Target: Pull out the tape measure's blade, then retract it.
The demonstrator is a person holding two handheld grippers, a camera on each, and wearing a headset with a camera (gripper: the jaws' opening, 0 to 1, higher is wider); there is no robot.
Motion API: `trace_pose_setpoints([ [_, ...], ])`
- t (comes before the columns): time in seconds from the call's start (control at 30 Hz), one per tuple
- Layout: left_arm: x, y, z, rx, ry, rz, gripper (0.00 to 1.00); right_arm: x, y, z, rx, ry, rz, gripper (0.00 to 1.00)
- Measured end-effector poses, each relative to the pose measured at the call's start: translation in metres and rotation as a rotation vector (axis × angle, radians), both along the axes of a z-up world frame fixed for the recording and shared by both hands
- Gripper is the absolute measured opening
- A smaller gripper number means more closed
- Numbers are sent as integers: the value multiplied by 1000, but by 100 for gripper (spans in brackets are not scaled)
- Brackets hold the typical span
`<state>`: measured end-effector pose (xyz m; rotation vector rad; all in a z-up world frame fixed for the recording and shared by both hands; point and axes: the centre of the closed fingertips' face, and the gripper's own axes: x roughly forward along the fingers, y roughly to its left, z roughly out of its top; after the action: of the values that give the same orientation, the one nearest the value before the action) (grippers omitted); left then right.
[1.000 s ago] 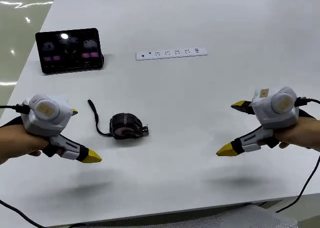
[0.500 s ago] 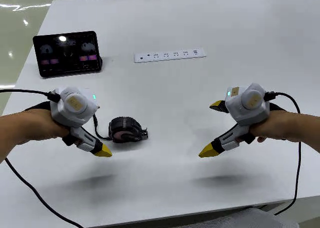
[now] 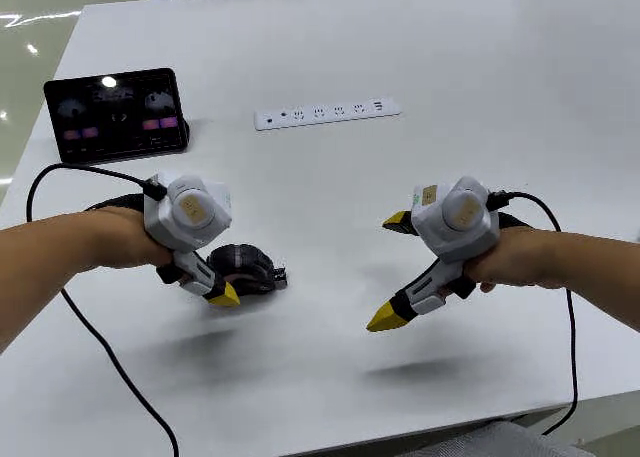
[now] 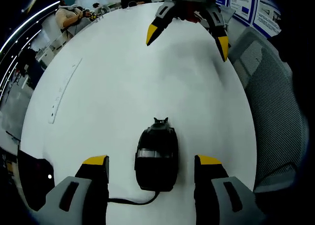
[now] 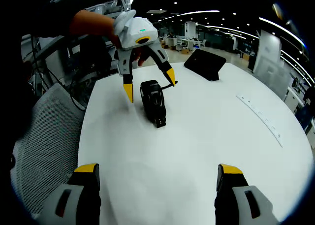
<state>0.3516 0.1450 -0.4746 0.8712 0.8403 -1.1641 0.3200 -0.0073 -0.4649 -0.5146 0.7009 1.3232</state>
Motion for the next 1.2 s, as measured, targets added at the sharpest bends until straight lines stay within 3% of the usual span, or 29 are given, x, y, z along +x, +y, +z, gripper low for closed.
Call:
trace_pose_setpoints([
  [0.13,5,-7,-5,16,-21,-26,61,5,8,-6,-20,-6,32,96],
  [0.23,4,-12,-10,22,3,-30,55,14,18,-9,-33,-17,32,95],
  [0.47,4,-16,-11,39,1,-65,45,25,46,-12,-26,-20,62,91],
  [0.53,1,-18,-12,41,22,-62,40,28,51,-12,-25,-19,68,90],
  [0.6,-6,-17,-15,55,66,-57,34,30,55,-11,-22,-21,77,88],
  [0.7,-5,-18,-19,62,25,-97,32,32,63,-11,-29,-32,99,83],
  [1.0,-3,-17,-19,45,39,-67,32,35,77,-24,-58,-17,131,65],
  [1.2,-2,-16,-20,68,31,-79,32,26,91,-32,-74,-66,204,54],
])
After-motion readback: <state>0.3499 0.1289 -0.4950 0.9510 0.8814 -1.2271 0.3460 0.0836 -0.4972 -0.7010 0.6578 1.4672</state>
